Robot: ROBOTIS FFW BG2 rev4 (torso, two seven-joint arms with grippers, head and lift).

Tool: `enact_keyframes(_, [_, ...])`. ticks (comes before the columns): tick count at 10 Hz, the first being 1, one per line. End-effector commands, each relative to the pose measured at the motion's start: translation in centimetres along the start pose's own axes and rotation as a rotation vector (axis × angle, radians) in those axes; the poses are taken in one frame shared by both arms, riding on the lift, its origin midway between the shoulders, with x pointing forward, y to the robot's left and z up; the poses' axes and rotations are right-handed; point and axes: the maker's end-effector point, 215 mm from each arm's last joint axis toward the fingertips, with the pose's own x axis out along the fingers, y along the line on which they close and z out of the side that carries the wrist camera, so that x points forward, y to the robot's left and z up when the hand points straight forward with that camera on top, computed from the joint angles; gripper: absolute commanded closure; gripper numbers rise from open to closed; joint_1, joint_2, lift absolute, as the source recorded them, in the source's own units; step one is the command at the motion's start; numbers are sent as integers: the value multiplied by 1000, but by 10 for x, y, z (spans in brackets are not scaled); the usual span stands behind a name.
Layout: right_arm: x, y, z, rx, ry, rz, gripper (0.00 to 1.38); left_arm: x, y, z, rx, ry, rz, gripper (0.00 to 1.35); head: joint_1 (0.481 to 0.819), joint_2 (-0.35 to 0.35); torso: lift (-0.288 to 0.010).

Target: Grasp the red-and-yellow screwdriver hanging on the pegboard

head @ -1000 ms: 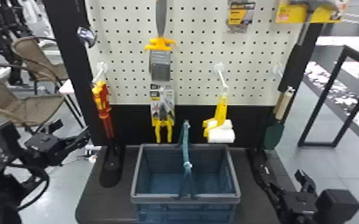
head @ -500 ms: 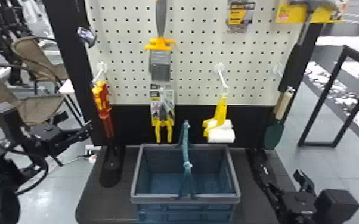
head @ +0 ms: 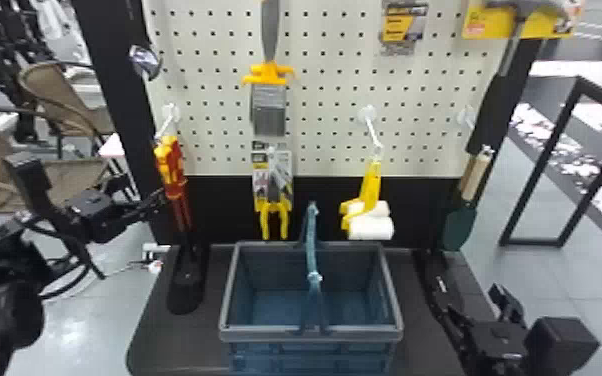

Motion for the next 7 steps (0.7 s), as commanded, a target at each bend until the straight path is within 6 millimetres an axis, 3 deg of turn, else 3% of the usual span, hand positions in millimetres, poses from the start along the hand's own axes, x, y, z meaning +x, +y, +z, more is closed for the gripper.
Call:
enact_keyframes(1, [0,1,-1,1,1,3,375,10,-6,2,1,11,-28,145,549,0,-100])
enact_keyframes(5, [2,5,-1,2,1,11,375,40,-31,1,-3,41,-116,145,549,0,-100])
enact_keyframes(7, [2,5,-2,3,3,11,375,45,-38,-3,-8,56,-135,147,549,0,-100])
